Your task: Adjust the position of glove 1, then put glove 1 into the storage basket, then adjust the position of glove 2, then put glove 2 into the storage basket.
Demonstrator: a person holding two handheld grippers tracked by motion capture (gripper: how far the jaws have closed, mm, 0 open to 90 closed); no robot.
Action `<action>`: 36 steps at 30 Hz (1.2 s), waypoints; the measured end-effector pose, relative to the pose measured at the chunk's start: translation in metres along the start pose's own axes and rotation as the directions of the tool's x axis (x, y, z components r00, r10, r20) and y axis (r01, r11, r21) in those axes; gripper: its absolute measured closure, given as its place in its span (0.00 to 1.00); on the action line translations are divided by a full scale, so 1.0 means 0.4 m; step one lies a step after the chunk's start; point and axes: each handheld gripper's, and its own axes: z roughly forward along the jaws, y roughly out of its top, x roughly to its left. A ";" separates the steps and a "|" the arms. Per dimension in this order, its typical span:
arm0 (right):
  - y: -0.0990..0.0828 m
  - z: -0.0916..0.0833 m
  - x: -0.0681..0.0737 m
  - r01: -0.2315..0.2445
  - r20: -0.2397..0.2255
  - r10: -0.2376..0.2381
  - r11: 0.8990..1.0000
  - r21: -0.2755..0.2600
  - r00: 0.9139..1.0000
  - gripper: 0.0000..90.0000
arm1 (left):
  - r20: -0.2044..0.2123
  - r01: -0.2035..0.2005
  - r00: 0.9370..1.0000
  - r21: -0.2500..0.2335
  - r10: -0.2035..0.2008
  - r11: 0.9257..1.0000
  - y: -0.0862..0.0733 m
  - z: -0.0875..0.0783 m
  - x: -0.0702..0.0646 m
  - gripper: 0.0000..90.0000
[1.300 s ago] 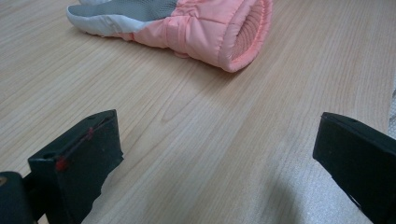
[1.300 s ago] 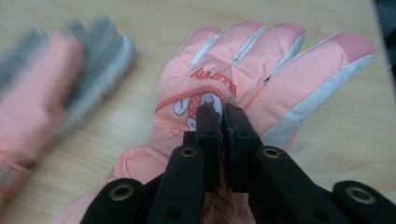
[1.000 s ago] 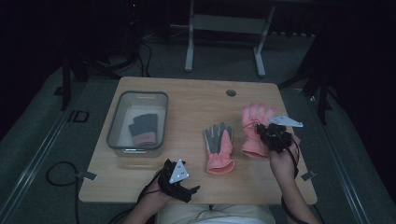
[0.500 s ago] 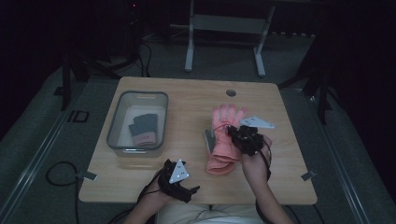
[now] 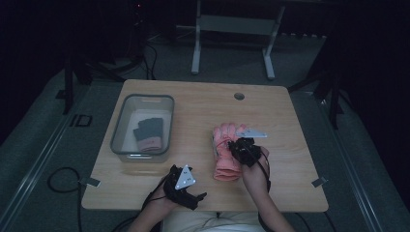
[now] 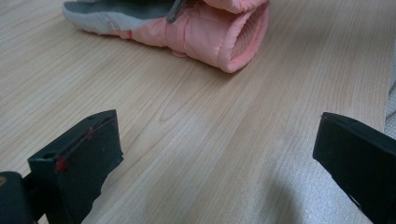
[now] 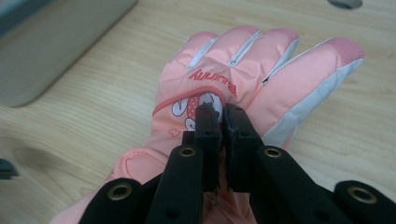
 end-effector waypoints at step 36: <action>0.024 -0.098 -0.063 0.124 -0.092 -0.133 0.987 -0.103 0.987 0.64 | 0.038 0.042 0.998 -0.007 -0.042 0.999 0.007 -0.006 0.011 0.01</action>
